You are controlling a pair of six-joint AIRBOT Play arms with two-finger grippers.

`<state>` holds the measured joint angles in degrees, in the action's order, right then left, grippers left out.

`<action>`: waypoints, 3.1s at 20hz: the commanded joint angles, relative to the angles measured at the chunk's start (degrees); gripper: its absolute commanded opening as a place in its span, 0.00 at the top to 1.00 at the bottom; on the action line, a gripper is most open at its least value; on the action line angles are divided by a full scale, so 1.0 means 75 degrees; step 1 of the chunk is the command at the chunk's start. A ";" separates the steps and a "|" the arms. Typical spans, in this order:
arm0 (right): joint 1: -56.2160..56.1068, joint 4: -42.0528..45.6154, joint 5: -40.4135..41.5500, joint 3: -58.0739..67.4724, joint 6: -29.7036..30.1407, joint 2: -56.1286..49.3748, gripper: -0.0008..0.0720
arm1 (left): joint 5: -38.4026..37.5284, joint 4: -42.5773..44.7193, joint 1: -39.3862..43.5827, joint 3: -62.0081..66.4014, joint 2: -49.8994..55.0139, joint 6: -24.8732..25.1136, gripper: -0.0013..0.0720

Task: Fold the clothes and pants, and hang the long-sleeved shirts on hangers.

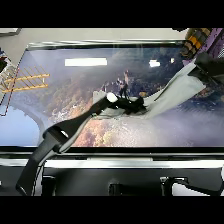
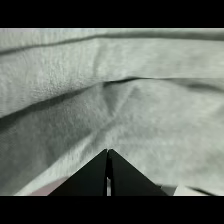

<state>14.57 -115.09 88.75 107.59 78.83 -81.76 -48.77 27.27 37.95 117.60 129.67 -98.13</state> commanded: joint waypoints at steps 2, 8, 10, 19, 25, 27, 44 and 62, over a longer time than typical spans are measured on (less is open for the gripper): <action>-0.0930 -0.0289 -0.0146 -0.0017 -0.0041 -0.0256 0.94 | -0.2471 0.2011 -0.1480 0.0026 -0.1250 0.0277 0.97; -0.3547 -0.0111 -0.1620 -0.0017 -0.1169 -0.1029 0.94 | -0.5001 0.4211 -0.3888 0.0009 -0.3654 0.0469 0.97; -0.4304 0.0035 -0.2200 -0.0015 -0.1495 -0.1489 0.94 | -0.5473 0.4683 -0.4532 0.0009 -0.4284 0.0487 0.97; -0.5925 -0.0154 -0.3710 -0.0015 -0.2261 -0.3142 0.94 | -0.5782 0.4908 -0.5863 -0.0099 -0.5211 0.0490 0.97; -0.6024 -0.0154 -0.4229 -0.0015 -0.2291 -0.3815 0.94 | -0.5779 0.4913 -0.5872 -0.0627 -0.5205 0.0519 0.97; -0.6027 -0.0262 -0.4459 -0.0015 -0.2296 -0.3891 0.79 | -0.5776 0.4913 -0.5872 -0.0641 -0.5205 0.0522 0.97; -0.0443 -0.1612 -0.1180 -0.0901 0.1582 -0.1329 0.23 | -0.5779 0.4913 -0.5843 -0.0641 -0.5205 0.0519 0.96; -0.0991 -0.3993 -0.2836 -0.4127 0.3990 -0.3299 0.24 | -0.5686 0.4913 -0.5843 -0.0656 -0.5059 0.0691 0.96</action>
<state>9.50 -144.24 70.50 76.88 108.05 -104.97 -91.68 64.12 -5.91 112.71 91.55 -92.79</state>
